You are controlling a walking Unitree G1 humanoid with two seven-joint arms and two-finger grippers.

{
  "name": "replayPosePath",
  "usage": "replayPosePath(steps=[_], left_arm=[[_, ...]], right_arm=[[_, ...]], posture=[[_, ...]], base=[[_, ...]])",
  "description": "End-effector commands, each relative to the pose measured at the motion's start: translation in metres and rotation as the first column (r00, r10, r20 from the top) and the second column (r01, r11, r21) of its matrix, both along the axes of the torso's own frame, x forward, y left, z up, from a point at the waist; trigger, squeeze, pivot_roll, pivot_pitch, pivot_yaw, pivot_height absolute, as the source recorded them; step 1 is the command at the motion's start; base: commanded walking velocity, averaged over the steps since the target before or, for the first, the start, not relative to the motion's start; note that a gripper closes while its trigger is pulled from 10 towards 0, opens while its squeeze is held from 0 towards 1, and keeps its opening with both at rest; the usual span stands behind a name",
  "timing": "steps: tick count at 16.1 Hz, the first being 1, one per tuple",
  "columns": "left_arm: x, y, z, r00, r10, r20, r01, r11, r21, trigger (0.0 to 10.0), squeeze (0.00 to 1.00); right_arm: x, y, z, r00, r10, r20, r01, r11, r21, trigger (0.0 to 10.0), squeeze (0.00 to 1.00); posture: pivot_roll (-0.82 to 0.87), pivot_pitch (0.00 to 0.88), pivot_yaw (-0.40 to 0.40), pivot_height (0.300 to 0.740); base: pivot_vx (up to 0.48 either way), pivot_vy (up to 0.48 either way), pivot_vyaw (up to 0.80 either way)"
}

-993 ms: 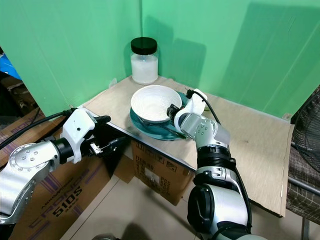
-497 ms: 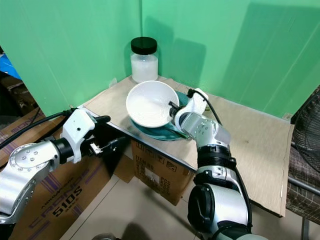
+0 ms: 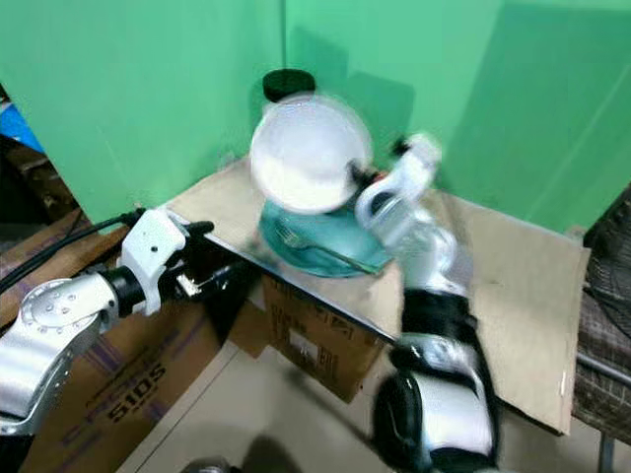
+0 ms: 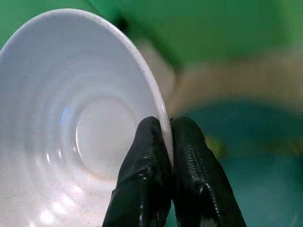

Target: Setting the table

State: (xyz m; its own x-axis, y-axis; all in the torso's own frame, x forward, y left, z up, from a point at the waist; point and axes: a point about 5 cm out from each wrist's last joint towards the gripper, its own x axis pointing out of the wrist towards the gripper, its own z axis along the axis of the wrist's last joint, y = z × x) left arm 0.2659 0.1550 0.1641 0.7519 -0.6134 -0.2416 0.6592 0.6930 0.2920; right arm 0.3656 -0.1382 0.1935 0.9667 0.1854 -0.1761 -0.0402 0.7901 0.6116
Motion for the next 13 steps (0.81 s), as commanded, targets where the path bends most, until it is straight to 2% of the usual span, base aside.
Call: replayPosePath(steps=[1,2,3,4,5,6,7,8,9,10,13], left_arm=[[0.004,0.003,0.007,0.998,0.047,0.049,-0.046,0.999,-0.004,10.0,0.00],[0.005,0.005,0.008,0.995,0.080,0.065,-0.079,0.997,-0.018,10.0,0.00],[0.007,0.007,0.011,0.981,0.163,0.101,-0.157,0.985,-0.066,10.0,0.00],[0.006,0.008,0.014,0.966,0.228,0.121,-0.215,0.970,-0.116,10.0,0.00],[0.005,0.007,0.014,0.962,0.243,0.126,-0.227,0.965,-0.128,10.0,0.00],[0.002,0.003,0.013,0.951,0.273,0.144,-0.253,0.956,-0.147,10.0,0.00],[0.000,0.000,0.013,0.948,0.282,0.150,-0.259,0.954,-0.153,10.0,0.00],[0.000,-0.003,0.011,0.945,0.289,0.151,-0.266,0.951,-0.156,10.0,0.00],[0.001,-0.006,0.011,0.945,0.290,0.151,-0.267,0.951,-0.158,10.0,0.00],[0.003,-0.008,0.010,0.940,0.303,0.159,-0.279,0.947,-0.160,10.0,0.00],[0.007,-0.009,0.013,0.927,0.333,0.171,-0.302,0.936,-0.182,10.0,0.00]], right_arm=[[-0.008,-0.015,0.014,0.994,-0.033,0.104,0.043,0.995,-0.092,0.0,0.00],[-0.012,-0.022,0.017,0.990,-0.045,0.134,0.062,0.990,-0.124,0.0,0.00],[-0.029,-0.034,0.026,0.974,-0.051,0.223,0.091,0.981,-0.173,4.0,0.00],[-0.051,-0.036,0.029,0.956,0.013,0.294,0.091,0.937,-0.338,10.0,0.00],[-0.058,-0.035,0.029,0.943,0.035,0.330,0.107,0.909,-0.403,10.0,0.00],[-0.074,-0.033,0.027,0.925,0.037,0.378,0.138,0.895,-0.425,10.0,0.00],[-0.080,-0.033,0.024,0.919,0.018,0.394,0.167,0.888,-0.429,10.0,0.00],[-0.084,-0.035,0.018,0.920,0.002,0.392,0.199,0.859,-0.471,10.0,0.00],[-0.087,-0.035,0.015,0.921,-0.002,0.391,0.206,0.853,-0.480,10.0,0.00],[-0.093,-0.031,0.009,0.932,0.037,0.361,0.155,0.859,-0.488,10.0,0.00],[-0.099,-0.027,0.006,0.931,0.045,0.363,0.158,0.845,-0.510,10.0,0.00]], posture=[[0.18,0.000,0.004,0.740],[0.18,0.000,0.008,0.740],[0.17,0.000,0.012,0.740],[0.15,0.000,0.019,0.740],[0.15,0.000,0.020,0.740],[0.13,0.000,0.027,0.740],[0.13,0.000,0.028,0.740],[0.13,0.000,0.028,0.740],[0.13,0.000,0.028,0.740],[0.13,0.000,0.028,0.740],[0.10,0.000,0.029,0.740]], base=[[0.000,0.000,0.00],[0.000,0.000,0.00],[0.000,0.000,0.00],[0.000,0.000,0.00],[0.000,0.000,0.00],[0.000,0.000,-0.44],[0.000,0.000,-0.80],[0.000,0.000,-0.80],[0.000,0.000,-0.80],[0.000,0.000,-0.80],[0.000,0.000,-0.80]])
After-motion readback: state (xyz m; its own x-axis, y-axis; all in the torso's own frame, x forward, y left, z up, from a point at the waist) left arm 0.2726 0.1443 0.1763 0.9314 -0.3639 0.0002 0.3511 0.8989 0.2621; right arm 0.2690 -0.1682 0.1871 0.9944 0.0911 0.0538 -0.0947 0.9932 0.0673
